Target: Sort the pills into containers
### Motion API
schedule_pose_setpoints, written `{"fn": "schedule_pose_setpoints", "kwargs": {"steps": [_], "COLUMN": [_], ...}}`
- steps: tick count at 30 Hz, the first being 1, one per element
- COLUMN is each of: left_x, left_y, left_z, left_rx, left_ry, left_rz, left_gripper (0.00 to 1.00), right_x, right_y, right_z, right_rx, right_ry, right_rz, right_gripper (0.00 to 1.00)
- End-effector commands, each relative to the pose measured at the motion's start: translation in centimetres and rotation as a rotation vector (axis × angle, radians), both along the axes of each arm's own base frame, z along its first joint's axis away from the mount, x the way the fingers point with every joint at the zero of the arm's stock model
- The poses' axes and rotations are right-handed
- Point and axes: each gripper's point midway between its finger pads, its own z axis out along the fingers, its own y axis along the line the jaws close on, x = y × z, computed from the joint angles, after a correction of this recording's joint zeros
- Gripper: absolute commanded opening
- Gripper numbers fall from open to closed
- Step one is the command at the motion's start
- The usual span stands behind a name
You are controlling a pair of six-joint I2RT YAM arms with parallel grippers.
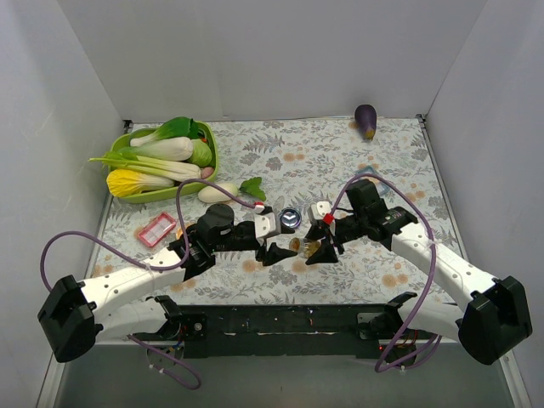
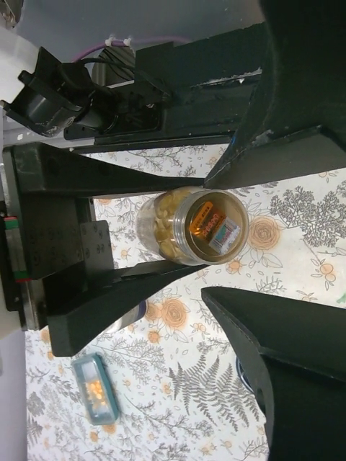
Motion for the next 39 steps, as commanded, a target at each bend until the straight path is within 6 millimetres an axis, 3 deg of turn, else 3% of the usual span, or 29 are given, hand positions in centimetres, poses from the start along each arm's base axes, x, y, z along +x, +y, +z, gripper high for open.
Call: {"fn": "schedule_pose_setpoints", "kwargs": {"steps": [1, 8, 16, 25, 28, 29, 30, 31, 33, 36, 39], "left_x": [-0.5, -1.4, -1.4, -1.2, -0.7, -0.5, -0.2, 0.3, 1.1, 2.6, 2.3], "left_y": [-0.7, -0.7, -0.8, -1.2, -1.2, -1.3, -1.5, -1.5, -1.6, -1.3, -1.4], "left_z": [2.8, 1.7, 1.5, 0.8, 0.9, 0.9, 1.4, 1.2, 1.4, 1.0, 1.5], "left_rx": [-0.07, -0.06, -0.057, -0.034, -0.032, -0.028, -0.034, -0.032, -0.04, -0.055, -0.086], "left_ry": [-0.021, 0.056, 0.074, 0.109, 0.139, 0.161, 0.178, 0.248, 0.331, 0.6, 0.88], "left_rz": [-0.041, -0.069, -0.067, -0.064, -0.031, -0.016, 0.001, 0.057, 0.122, 0.32, 0.421], "left_gripper": [0.54, 0.45, 0.55, 0.55, 0.41, 0.17, 0.05, 0.0, 0.0, 0.0, 0.0], "right_x": [-0.4, -0.5, -0.5, -0.5, -0.4, -0.4, -0.3, -0.2, 0.1, 0.6, 1.5], "right_y": [0.1, 0.2, 0.3, 0.2, 0.2, 0.2, 0.2, 0.2, 0.2, 0.0, -0.1], "right_z": [1.1, 1.1, 1.1, 1.0, 1.0, 1.0, 1.0, 0.9, 0.9, 0.7, 0.5], "right_rx": [0.045, 0.045, 0.044, 0.044, 0.042, 0.042, 0.041, 0.034, 0.027, 0.009, -0.015], "right_ry": [-0.022, -0.016, -0.006, -0.003, -0.004, -0.005, -0.007, -0.009, -0.016, -0.029, -0.05], "right_rz": [0.029, 0.029, 0.031, 0.028, 0.026, 0.024, 0.022, 0.013, -0.001, -0.032, -0.079], "right_gripper": [0.01, 0.01, 0.01, 0.01, 0.01, 0.01, 0.01, 0.01, 0.01, 0.01, 0.01]}}
